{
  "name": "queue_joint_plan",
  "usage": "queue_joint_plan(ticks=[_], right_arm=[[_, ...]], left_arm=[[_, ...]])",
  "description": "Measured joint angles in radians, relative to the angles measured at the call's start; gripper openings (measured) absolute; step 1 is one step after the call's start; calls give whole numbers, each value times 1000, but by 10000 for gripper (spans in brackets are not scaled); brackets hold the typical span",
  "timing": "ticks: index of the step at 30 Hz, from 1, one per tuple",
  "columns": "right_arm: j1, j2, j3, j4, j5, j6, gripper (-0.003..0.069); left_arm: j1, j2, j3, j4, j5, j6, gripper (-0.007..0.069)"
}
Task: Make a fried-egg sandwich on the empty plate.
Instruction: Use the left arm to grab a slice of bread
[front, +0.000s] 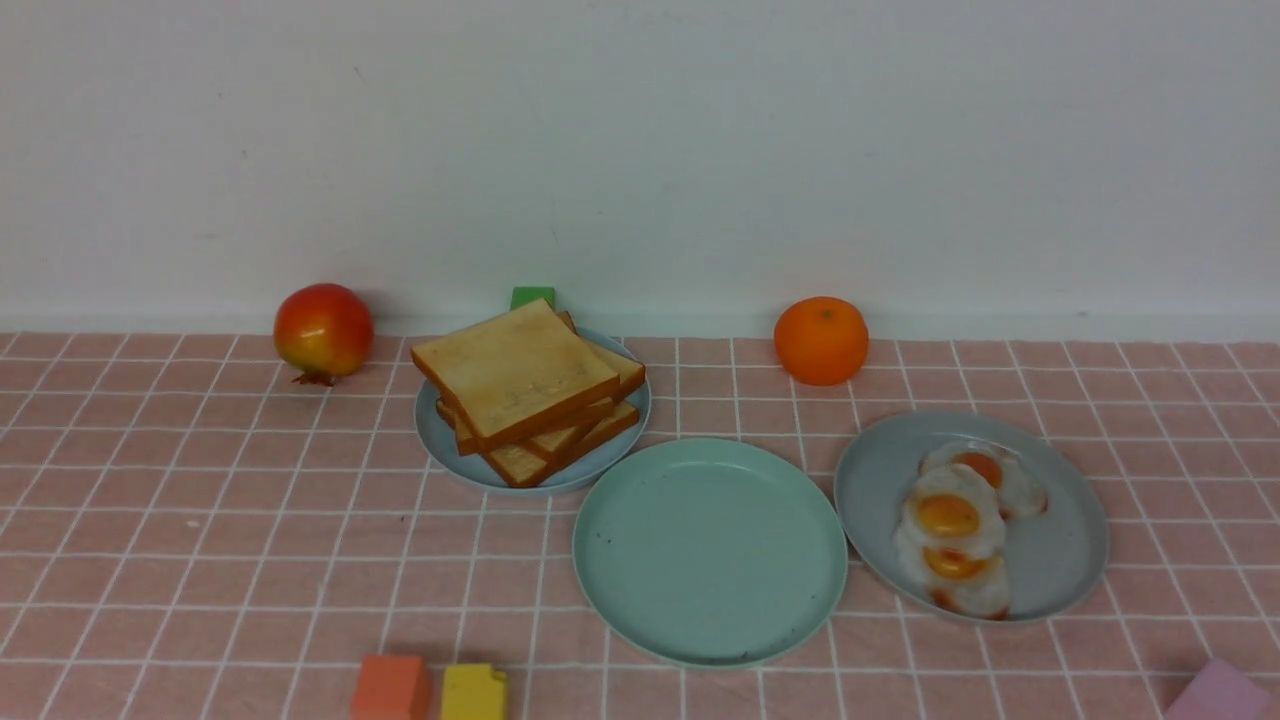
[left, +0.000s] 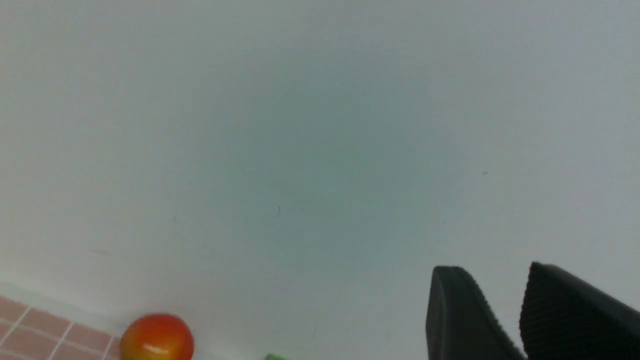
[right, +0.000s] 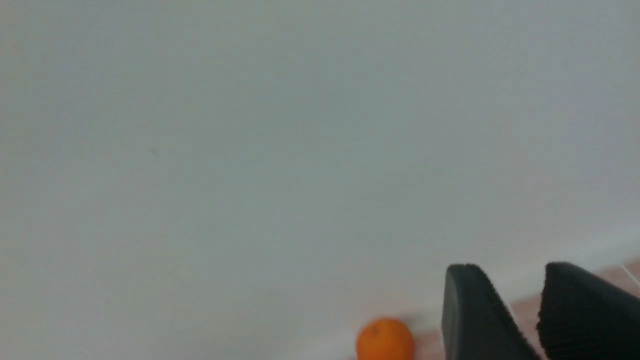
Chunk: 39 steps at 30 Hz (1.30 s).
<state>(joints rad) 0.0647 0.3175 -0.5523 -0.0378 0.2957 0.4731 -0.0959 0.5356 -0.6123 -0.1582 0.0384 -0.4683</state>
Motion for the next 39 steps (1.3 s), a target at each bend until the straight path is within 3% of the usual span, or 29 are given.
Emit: queue_joint_plan(ticks=[6, 11, 22, 24, 25, 26, 29, 33, 39], right_arm=[[0, 195, -66, -100, 176, -26, 239], [0, 283, -65, -84, 220, -39, 239], [0, 465, -65, 258, 446, -340, 239], [0, 484, -65, 352, 455, -427, 239], [0, 502, -65, 441, 457, -528, 239], [0, 502, -65, 451, 457, -528, 239], [0, 520, -65, 580, 456, -691, 239], [0, 527, -65, 674, 444, -782, 239], [0, 527, -65, 732, 438, -802, 239]], left_arm=[[0, 369, -169, 0, 95, 0, 240], [0, 583, -188, -15, 92, 0, 240], [0, 1022, -538, -92, 517, 44, 240], [1, 1106, -641, -109, 584, 84, 240], [3, 1181, -734, -125, 650, 132, 240], [5, 1190, -757, -128, 657, 137, 240], [34, 1334, -936, -196, 767, 213, 242], [95, 1472, -1119, -300, 872, 314, 260], [147, 1621, -1257, -471, 961, 491, 309]])
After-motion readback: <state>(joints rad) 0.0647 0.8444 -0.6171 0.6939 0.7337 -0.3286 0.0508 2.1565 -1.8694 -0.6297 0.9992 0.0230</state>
